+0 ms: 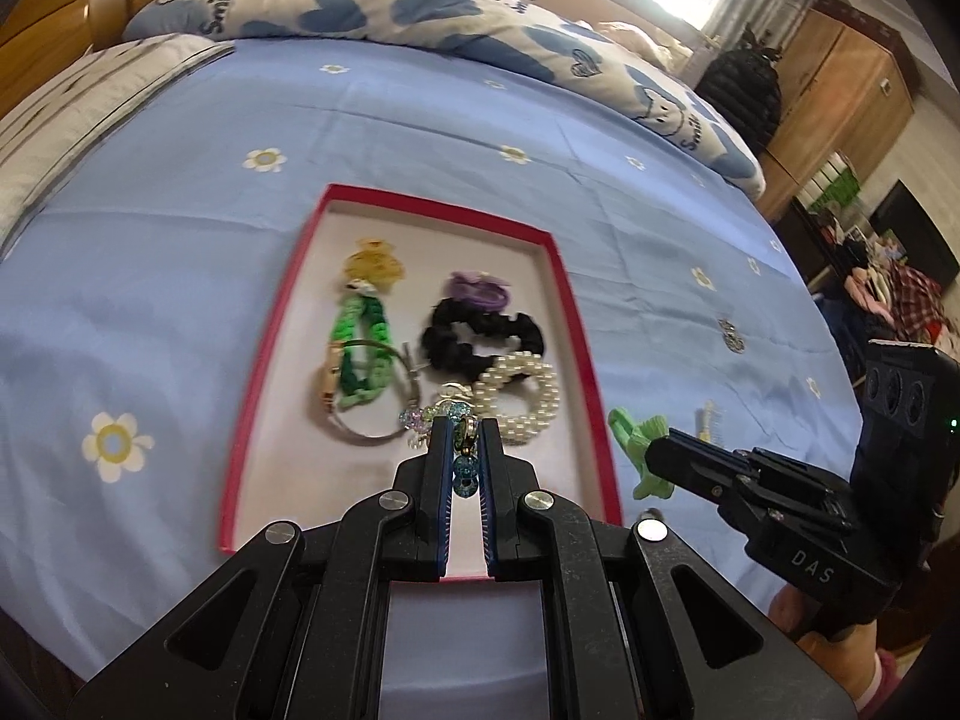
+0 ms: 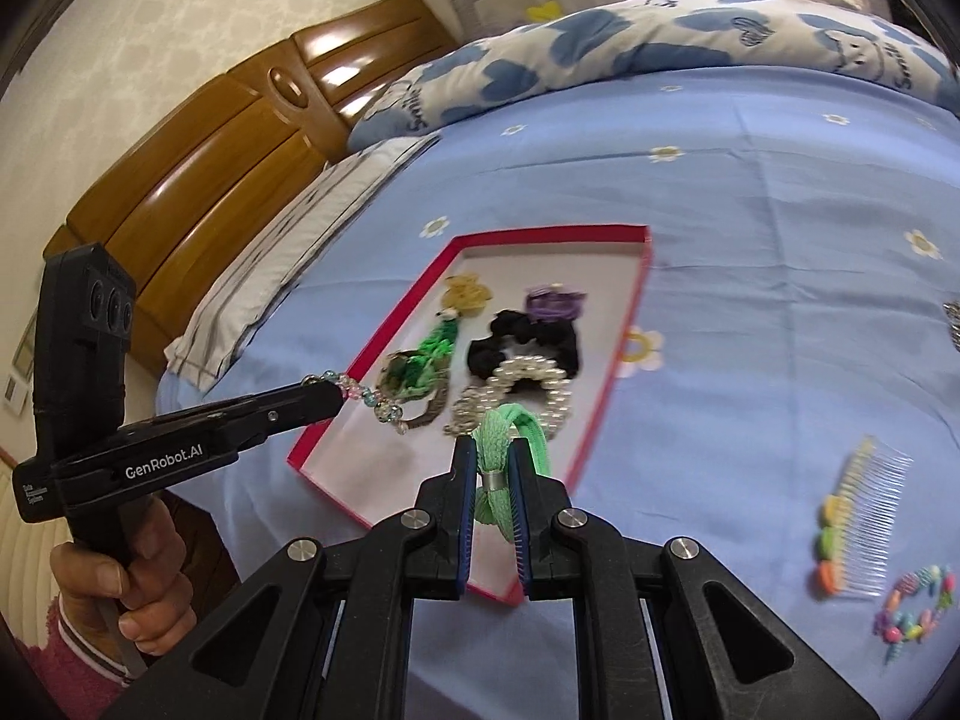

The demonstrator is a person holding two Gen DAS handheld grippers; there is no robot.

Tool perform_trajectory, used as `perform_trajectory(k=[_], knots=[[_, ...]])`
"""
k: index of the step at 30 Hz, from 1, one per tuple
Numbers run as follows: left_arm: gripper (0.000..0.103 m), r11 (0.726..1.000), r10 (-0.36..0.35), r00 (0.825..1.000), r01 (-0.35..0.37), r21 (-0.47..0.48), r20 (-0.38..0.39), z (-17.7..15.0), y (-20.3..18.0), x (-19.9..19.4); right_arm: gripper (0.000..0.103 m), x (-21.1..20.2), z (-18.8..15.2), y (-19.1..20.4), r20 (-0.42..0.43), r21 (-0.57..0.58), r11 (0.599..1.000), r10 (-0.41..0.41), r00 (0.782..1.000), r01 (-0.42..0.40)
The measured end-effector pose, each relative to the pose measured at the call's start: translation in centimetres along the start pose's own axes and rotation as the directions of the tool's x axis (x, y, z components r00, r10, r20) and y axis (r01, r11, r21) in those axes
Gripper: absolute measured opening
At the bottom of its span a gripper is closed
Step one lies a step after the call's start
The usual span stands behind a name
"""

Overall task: Organize jewelry
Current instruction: 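Carry bead bracelet and green hair tie into the tray and lower them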

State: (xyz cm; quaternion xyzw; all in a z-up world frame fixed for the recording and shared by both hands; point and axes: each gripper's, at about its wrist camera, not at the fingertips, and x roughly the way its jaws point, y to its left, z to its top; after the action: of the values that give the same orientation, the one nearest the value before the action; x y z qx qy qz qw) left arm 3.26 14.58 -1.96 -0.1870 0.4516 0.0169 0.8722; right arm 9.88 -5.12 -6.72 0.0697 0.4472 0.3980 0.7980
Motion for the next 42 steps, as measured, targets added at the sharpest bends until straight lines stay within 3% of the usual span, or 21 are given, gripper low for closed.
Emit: perform_trajectory(k=[19,29,42], knots=[[0.006,0.996,0.056,0.995,-0.062,-0.064,-0.086,-1.4,4.5,3.9,0.010,7.4,0.1,1.2,-0.151,-0.031,1.000,-0.007,0.988,0.002],[0.007,0.993,0.075,0.991,-0.084,-0.079,-0.109,-1.7,5.7,4.7,0.011,8.9,-0.1,1.1,-0.194,-0.036,0.999,-0.010,0.981,0.003],[0.010,0.993,0.095,0.988,-0.103,-0.062,-0.121,-1.7,5.6,4.8,0.021,9.1,-0.1,1.2,-0.205,-0.020,1.000,0.006,0.979,-0.010]])
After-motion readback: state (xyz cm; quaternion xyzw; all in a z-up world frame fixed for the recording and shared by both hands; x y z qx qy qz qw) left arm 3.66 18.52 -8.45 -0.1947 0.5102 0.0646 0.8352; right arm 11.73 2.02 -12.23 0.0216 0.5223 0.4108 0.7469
